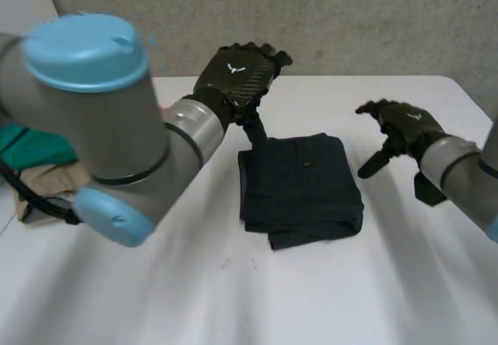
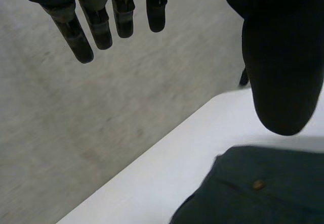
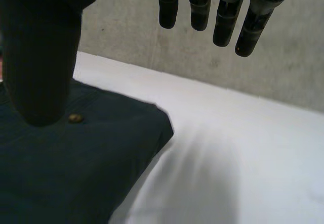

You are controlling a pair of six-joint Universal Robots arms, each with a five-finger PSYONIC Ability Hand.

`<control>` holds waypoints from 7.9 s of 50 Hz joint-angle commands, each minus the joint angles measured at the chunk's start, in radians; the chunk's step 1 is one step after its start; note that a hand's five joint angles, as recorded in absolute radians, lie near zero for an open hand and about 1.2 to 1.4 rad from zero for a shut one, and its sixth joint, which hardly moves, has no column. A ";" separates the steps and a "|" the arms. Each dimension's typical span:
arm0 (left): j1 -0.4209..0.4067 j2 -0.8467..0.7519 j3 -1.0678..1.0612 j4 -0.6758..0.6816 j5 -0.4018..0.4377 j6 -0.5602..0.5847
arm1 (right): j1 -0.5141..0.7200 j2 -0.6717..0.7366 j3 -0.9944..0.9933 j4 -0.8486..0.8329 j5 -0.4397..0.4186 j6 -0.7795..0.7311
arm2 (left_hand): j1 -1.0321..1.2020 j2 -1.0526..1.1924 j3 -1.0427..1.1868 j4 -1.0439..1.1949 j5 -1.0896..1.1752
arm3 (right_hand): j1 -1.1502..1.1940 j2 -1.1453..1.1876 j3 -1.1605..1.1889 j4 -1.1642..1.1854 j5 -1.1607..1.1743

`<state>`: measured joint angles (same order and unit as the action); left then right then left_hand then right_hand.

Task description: Fold the laundry.

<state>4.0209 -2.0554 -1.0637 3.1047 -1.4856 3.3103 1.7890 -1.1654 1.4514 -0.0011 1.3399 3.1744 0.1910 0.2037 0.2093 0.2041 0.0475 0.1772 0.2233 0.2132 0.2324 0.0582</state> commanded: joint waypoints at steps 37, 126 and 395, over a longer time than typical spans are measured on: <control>0.040 0.247 -0.314 -0.029 0.375 -0.061 | 0.055 0.299 -0.031 -0.178 -0.064 0.002 | 0.017 0.004 -0.002 0.004 -0.014 | 1.219 1.173 1.183 1.164 1.164; 0.032 0.170 -0.302 -0.006 0.373 -0.064 | -0.605 0.489 -0.476 0.019 -0.262 -0.654 | 0.023 0.010 0.004 0.009 -0.009 | -0.003 -0.049 -0.039 -0.058 -0.058; 0.181 -0.298 -0.171 0.160 -0.140 0.132 | -0.016 0.047 0.113 0.082 -0.145 -0.947 | 1.205 1.193 1.187 1.192 1.174 | 1.219 1.173 1.183 1.164 1.164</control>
<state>4.2017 -2.3389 -1.2638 3.2823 -1.6260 3.4373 1.7794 -1.0347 1.5292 0.0411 1.1903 2.2237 1.1377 1.1809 1.1743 1.1852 0.9738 0.9546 1.1730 1.1834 1.1838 0.9780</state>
